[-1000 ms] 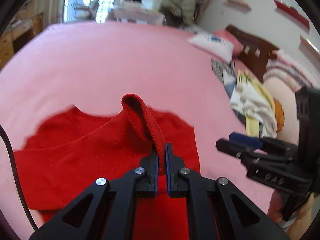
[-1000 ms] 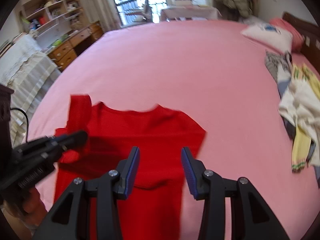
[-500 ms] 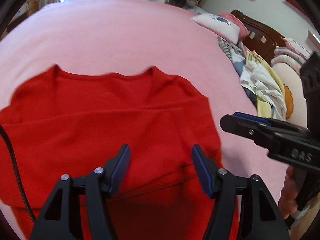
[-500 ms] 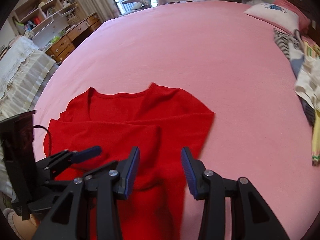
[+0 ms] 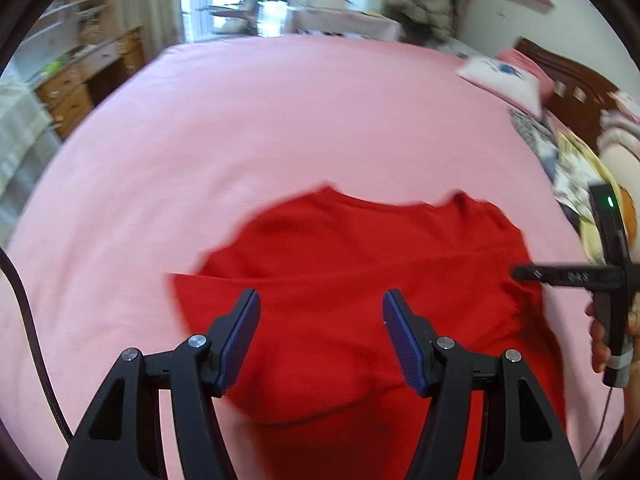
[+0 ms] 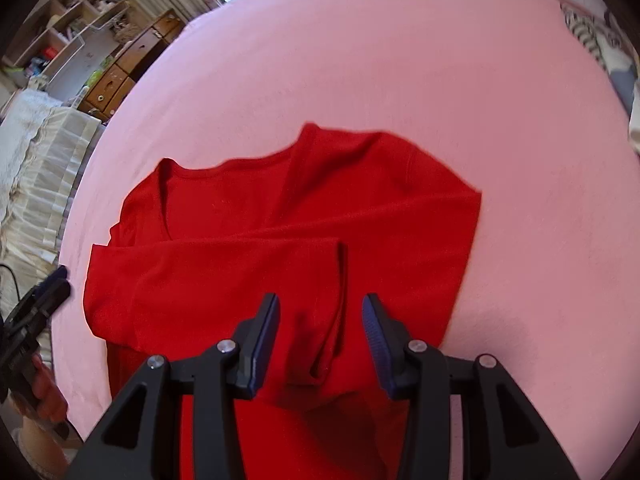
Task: Fold small clothes
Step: 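Open the left tool to drop the sleeve onto the shirt body, then grasp the folded shirt edge with the right tool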
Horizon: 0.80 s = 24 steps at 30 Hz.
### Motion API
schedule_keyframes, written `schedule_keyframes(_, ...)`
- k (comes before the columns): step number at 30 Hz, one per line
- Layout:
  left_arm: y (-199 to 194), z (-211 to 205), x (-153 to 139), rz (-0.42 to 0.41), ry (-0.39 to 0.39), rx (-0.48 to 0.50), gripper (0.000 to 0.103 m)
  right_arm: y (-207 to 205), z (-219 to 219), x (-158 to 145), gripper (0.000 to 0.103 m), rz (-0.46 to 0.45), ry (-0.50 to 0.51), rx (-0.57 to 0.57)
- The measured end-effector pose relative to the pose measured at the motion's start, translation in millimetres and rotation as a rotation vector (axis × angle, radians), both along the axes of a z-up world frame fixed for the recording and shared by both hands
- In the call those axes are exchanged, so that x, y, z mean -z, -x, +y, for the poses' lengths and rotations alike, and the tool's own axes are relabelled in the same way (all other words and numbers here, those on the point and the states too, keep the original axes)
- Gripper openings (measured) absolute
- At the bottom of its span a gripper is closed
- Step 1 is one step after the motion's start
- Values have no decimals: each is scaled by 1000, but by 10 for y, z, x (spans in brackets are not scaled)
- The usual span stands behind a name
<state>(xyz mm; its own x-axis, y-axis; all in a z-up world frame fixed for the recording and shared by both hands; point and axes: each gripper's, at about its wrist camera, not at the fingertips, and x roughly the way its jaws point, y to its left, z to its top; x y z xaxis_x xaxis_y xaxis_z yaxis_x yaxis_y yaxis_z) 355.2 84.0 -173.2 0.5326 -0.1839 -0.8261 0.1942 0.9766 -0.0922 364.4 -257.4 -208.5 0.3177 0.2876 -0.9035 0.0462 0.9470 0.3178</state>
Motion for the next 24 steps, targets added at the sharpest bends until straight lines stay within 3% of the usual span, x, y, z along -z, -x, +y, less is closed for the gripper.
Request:
schedule_keyframes(7, -162, 743, 121, 44, 2, -167, 62, -68, 107, 129, 40, 48, 16, 2)
schedule_keyframes(10, -142, 792, 241, 66, -8, -179, 62, -99, 224, 159, 15, 55, 34, -31)
schedule_keyframes(12, -162, 815, 317, 79, -18, -173, 62, -105, 305, 167, 9, 49, 60, -55)
schedule_keyframes(18, -209, 817, 487, 115, -32, -168, 62, 54, 526, -78, 6, -86, 232, -138)
schedule_keyframes(24, -212, 848, 536, 125, -26, -186, 62, 273, 452, -570, 6, -257, 246, -119)
